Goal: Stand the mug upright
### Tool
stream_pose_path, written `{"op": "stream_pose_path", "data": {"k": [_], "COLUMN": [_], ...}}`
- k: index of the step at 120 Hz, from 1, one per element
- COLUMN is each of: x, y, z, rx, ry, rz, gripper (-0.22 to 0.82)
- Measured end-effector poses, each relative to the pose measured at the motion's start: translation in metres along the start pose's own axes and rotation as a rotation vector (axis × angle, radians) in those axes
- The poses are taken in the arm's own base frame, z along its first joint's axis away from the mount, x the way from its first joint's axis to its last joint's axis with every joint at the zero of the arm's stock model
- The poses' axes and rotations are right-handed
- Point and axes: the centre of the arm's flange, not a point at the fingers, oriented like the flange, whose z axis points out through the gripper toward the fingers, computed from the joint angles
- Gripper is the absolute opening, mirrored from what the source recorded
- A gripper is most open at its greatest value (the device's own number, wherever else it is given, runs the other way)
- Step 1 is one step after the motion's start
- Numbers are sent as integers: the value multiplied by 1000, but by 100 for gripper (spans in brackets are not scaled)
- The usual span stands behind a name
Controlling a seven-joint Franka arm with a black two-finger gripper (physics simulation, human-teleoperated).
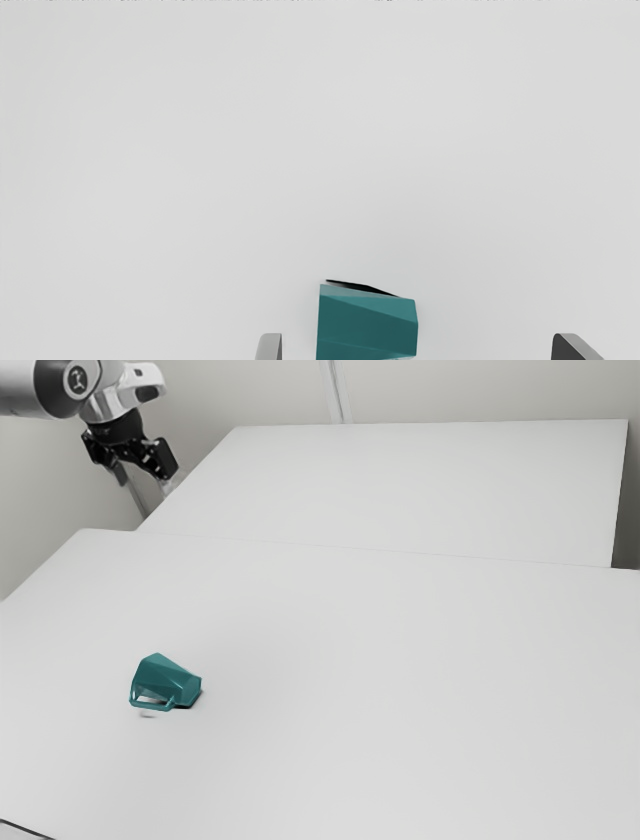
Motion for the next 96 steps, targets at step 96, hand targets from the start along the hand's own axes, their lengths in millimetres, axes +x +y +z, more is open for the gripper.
{"op": "stream_pose_path", "data": {"k": [96], "x": [-68], "y": [4], "z": [79], "rx": [-121], "ry": [28], "rz": [53], "gripper": [59]}}
